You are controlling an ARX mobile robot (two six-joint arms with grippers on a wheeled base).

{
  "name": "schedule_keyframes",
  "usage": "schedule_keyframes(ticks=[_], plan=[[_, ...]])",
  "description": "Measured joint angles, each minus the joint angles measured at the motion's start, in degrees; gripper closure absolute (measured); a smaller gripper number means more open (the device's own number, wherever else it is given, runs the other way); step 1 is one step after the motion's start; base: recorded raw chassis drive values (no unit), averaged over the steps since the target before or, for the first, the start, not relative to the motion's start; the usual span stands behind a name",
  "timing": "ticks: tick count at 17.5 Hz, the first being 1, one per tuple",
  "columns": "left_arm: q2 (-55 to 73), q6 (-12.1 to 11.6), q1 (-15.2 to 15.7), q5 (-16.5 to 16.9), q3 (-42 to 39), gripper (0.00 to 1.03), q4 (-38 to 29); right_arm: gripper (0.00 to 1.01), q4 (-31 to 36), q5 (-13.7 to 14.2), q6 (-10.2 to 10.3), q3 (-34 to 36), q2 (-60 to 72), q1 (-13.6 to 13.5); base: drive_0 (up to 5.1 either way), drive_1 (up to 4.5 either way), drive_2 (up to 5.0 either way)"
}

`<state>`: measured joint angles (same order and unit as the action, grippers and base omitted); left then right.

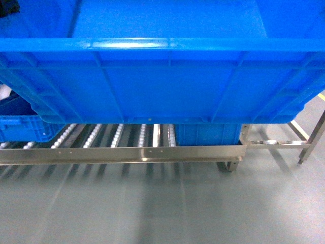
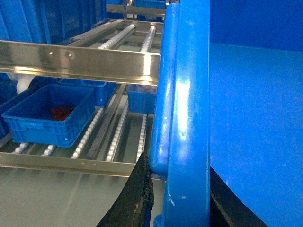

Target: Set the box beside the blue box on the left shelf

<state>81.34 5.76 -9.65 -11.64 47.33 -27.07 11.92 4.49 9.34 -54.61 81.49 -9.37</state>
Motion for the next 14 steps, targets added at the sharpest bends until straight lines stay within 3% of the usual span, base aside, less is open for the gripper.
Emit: schedule_keyframes(ticks=[14], plan=[[0.00,0.11,0.00,0.02,0.00,0.86,0.09,0.92,-0.07,-0.02,0.00,0.00,-0.20,0.00,-5.0,2.36,2.4]])
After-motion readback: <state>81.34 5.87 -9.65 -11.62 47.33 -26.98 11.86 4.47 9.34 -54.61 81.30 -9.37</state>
